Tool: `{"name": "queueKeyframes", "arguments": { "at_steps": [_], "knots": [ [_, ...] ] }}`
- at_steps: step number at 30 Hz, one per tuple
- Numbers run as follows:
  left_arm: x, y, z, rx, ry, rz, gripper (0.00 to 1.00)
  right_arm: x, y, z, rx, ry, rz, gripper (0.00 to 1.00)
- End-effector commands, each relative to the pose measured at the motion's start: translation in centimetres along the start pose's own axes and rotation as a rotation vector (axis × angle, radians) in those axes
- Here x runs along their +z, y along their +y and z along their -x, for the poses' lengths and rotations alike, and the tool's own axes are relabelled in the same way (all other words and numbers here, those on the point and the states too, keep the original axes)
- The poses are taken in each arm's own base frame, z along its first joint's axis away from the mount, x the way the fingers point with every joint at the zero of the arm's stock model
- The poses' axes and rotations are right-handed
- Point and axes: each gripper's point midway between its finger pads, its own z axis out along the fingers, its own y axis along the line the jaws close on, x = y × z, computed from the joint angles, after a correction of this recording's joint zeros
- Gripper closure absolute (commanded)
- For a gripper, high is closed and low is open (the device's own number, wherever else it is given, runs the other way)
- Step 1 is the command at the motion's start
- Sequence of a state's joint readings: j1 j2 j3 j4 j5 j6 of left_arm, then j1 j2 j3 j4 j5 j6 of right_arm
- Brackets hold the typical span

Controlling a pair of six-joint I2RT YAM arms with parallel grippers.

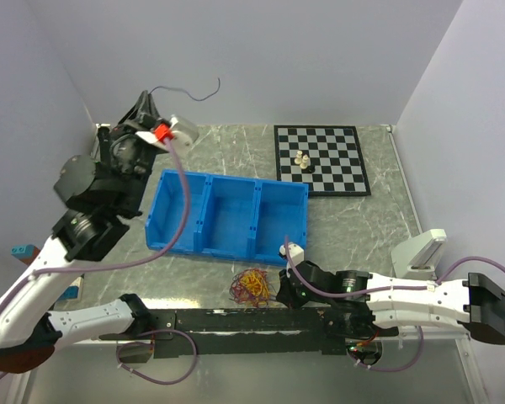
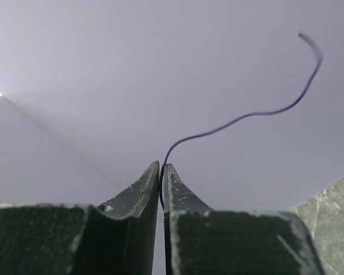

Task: Untangle the cables

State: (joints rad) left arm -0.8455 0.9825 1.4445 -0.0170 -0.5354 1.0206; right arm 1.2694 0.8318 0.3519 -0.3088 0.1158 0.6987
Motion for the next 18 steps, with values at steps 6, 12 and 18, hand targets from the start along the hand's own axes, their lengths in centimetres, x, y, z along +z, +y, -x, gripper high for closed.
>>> {"name": "queueKeyframes", "arguments": {
  "at_steps": [6,12,18],
  "knots": [
    [2.5,0.5,-0.5,-0.012,-0.025,0.116,0.88,-0.3,0.7,0.9,-0.001,-0.044,0.011,0.91],
    [3.6,2.5,-1.6,-0.015,-0.025,0.185,0.91,-0.4,0.8,0.9,-0.004,-0.05,0.016,0.91],
    [4.1,1.4,-3.6,-0.017,0.002,0.17,0.94,-0.5,0.7,0.9,0.0,-0.057,0.018,0.91]
  ]
}}
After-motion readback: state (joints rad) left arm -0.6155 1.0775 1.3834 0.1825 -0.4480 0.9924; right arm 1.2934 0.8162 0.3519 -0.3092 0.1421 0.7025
